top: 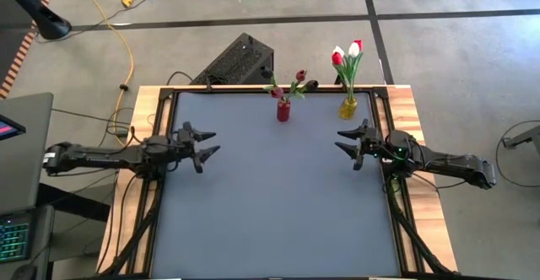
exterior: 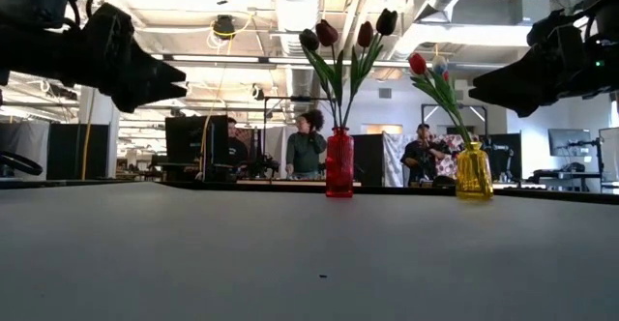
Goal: Sort flowers into vase by color
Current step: Return to Home Position
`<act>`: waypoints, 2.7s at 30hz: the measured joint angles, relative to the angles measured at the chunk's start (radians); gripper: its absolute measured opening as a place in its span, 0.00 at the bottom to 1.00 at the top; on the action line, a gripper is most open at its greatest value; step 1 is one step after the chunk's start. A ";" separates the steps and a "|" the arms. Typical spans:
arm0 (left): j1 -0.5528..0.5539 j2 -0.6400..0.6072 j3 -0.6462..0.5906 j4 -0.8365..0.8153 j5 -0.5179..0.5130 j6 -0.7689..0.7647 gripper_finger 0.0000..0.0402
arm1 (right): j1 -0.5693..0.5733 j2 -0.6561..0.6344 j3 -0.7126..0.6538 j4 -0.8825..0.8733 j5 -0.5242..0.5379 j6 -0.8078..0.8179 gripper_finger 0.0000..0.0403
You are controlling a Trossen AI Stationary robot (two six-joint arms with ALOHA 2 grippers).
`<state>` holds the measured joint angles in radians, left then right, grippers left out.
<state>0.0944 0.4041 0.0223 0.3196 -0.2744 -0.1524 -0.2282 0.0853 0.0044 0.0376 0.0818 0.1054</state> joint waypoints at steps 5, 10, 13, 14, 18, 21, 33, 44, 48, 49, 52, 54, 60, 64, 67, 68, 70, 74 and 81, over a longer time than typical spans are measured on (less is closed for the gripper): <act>0.000 -0.090 0.000 -0.107 -0.007 0.029 0.63 | 0.000 0.000 0.000 0.000 0.000 0.000 0.56; 0.000 -0.212 0.001 -0.247 -0.008 0.044 0.63 | 0.000 0.000 0.000 0.000 0.000 0.000 0.56; 0.000 -0.253 0.002 -0.296 -0.007 0.048 0.63 | 0.000 0.000 0.000 0.000 0.000 0.000 0.56; 0.000 -0.262 0.002 -0.299 -0.007 0.041 0.63 | 0.000 0.000 0.000 0.000 0.000 0.000 0.56; 0.000 -0.295 0.002 -0.302 0.001 0.037 0.63 | 0.000 0.000 0.000 0.000 0.000 0.000 0.56; 0.000 -0.318 0.003 -0.303 0.001 0.043 0.63 | 0.000 0.000 0.000 0.000 0.000 0.000 0.56; 0.000 -0.320 0.003 -0.304 0.001 0.029 0.63 | 0.000 0.000 0.000 0.000 0.000 0.000 0.56; 0.000 -0.320 0.004 -0.305 0.001 0.029 0.63 | 0.000 0.000 0.000 0.000 0.000 0.000 0.56; 0.000 -0.320 0.004 -0.305 0.001 0.029 0.63 | 0.000 0.000 0.000 0.000 0.000 0.000 0.56; 0.000 -0.320 0.004 -0.305 0.001 0.029 0.63 | 0.000 0.000 0.000 0.000 0.000 0.000 0.56; 0.000 -0.320 0.004 -0.305 0.001 0.029 0.63 | 0.000 0.000 0.000 0.000 0.000 0.000 0.56; 0.000 -0.320 0.004 -0.305 0.001 0.029 0.63 | 0.000 0.000 0.000 0.000 0.000 0.000 0.56; 0.000 -0.320 0.004 -0.305 0.001 0.029 0.63 | 0.000 0.000 0.000 0.000 0.000 0.000 0.56; 0.000 -0.320 0.004 -0.305 0.001 0.029 0.63 | 0.000 0.000 0.000 0.000 0.000 0.000 0.56; 0.000 -0.320 0.004 -0.305 0.001 0.029 0.63 | 0.000 0.000 0.000 0.000 0.000 0.000 0.56; 0.000 -0.320 0.004 -0.305 0.001 0.029 0.63 | 0.000 0.000 0.000 0.000 0.000 0.000 0.56; 0.000 -0.320 0.004 -0.305 0.001 0.029 0.63 | 0.000 0.000 0.000 0.000 0.000 0.000 0.56; 0.000 -0.320 0.004 -0.305 0.001 0.029 0.63 | 0.000 0.000 0.000 0.000 0.000 0.000 0.56; 0.000 -0.320 0.004 -0.305 0.001 0.029 0.63 | 0.000 0.000 0.000 0.000 0.000 0.000 0.56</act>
<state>0.0944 0.0845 0.0261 0.0147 -0.2731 -0.1238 -0.2283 0.0853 0.0044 0.0376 0.0818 0.1054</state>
